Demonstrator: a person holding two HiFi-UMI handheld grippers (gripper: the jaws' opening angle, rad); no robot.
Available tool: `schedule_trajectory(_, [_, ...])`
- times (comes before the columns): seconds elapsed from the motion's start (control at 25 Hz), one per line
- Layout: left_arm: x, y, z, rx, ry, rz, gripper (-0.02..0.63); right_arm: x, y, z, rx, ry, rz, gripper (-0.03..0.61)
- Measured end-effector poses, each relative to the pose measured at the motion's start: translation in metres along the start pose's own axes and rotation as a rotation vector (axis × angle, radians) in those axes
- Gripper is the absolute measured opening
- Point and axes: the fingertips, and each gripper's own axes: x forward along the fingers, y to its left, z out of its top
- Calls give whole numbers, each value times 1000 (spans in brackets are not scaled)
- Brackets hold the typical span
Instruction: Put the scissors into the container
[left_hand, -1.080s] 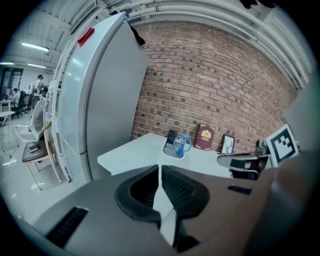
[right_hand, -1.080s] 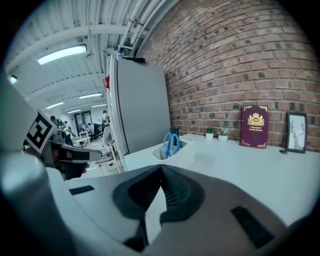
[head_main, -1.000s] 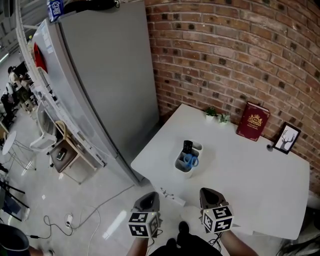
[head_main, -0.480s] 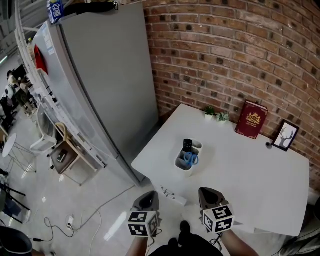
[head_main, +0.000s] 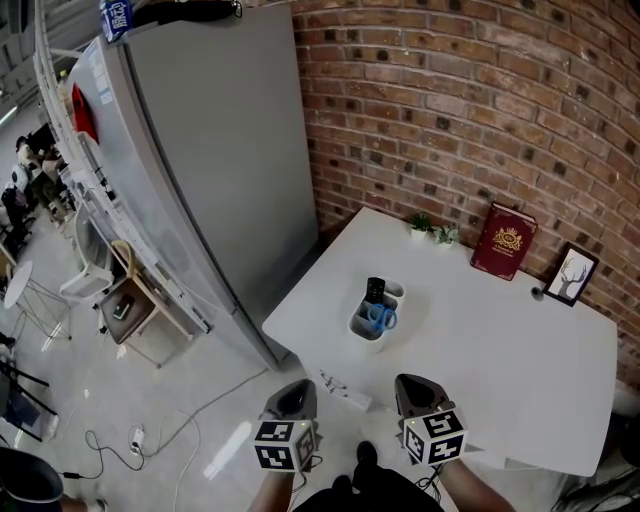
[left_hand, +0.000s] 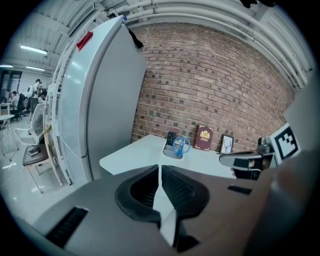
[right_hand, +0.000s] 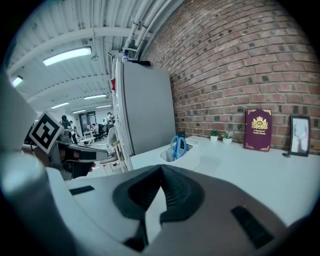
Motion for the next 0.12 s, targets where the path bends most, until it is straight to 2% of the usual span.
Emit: schedule_trajectory(0.12, [0, 2, 1, -2, 1, 2, 21, 2, 1, 3, 2, -5, 2, 0])
